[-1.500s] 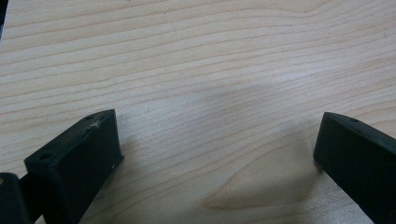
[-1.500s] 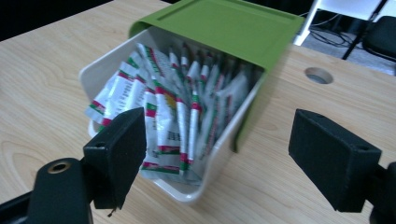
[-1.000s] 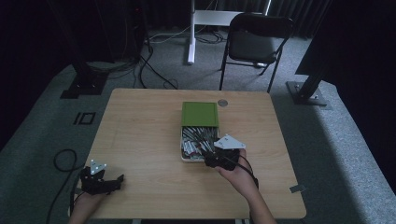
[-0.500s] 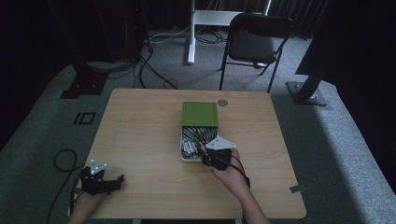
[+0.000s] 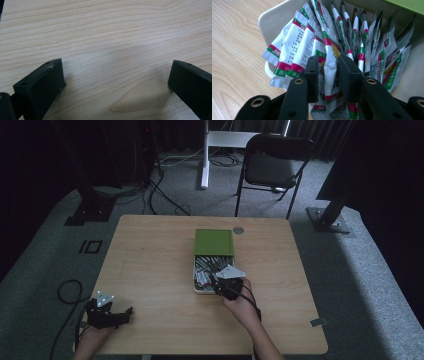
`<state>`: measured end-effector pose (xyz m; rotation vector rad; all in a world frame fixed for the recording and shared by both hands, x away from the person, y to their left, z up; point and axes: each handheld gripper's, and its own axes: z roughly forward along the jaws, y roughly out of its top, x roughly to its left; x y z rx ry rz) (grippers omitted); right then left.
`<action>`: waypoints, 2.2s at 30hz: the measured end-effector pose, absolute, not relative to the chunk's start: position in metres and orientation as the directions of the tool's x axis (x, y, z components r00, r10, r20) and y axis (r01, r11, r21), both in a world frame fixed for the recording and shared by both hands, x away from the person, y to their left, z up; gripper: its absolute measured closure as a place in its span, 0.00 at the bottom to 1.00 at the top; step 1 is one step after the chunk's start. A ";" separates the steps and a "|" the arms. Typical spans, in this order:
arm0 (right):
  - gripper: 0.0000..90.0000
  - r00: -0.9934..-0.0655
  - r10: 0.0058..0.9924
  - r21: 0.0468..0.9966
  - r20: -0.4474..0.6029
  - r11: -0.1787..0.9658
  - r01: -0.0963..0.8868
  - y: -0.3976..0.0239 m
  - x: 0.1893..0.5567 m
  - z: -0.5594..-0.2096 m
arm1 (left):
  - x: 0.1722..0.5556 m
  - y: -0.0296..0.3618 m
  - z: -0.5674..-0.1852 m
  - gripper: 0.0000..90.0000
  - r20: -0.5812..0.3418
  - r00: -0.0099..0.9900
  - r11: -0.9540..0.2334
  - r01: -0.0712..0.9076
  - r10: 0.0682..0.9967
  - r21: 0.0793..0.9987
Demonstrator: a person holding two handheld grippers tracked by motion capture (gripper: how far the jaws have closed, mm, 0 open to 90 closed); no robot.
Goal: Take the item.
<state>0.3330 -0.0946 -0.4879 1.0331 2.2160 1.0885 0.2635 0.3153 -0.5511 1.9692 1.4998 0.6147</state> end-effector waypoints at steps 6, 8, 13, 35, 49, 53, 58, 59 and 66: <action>0.80 -0.581 0.809 0.810 -0.085 0.396 0.433 -0.090 0.338 -0.491 | 0.263 0.315 -0.551 0.02 0.013 0.261 -0.197 0.697 0.965 0.690; 0.80 -0.577 0.813 0.811 -0.082 0.391 0.436 -0.089 0.339 -0.492 | 0.263 0.315 -0.551 0.02 0.013 0.261 -0.198 0.697 0.965 0.690; 0.82 -0.553 0.826 0.807 -0.112 0.400 0.435 -0.086 0.340 -0.494 | 0.263 0.315 -0.551 0.02 0.013 0.261 -0.197 0.697 0.965 0.690; 0.95 -0.545 0.836 0.815 -0.069 0.362 0.453 -0.090 0.335 -0.479 | 0.263 0.315 -0.551 0.02 0.013 0.260 -0.197 0.697 0.965 0.690; 0.96 -0.567 0.824 0.864 -0.007 0.290 0.411 -0.098 0.329 -0.442 | 0.264 0.315 -0.551 0.02 0.013 0.261 -0.198 0.696 0.965 0.690; 0.96 -0.557 0.831 0.877 -0.001 0.268 0.398 -0.102 0.332 -0.431 | 0.264 0.315 -0.551 0.02 0.013 0.261 -0.198 0.696 0.965 0.690; 0.96 -0.540 0.842 0.891 0.000 0.245 0.382 -0.112 0.336 -0.419 | 0.264 0.315 -0.551 0.02 0.014 0.261 -0.198 0.696 0.965 0.690; 0.96 -0.536 0.844 0.893 -0.008 0.247 0.376 -0.114 0.337 -0.417 | 0.264 0.315 -0.551 0.02 0.014 0.261 -0.198 0.696 0.965 0.690; 0.96 -0.499 0.866 0.903 -0.009 0.221 0.368 -0.133 0.341 -0.406 | 0.264 0.315 -0.551 0.02 0.014 0.261 -0.198 0.696 0.965 0.690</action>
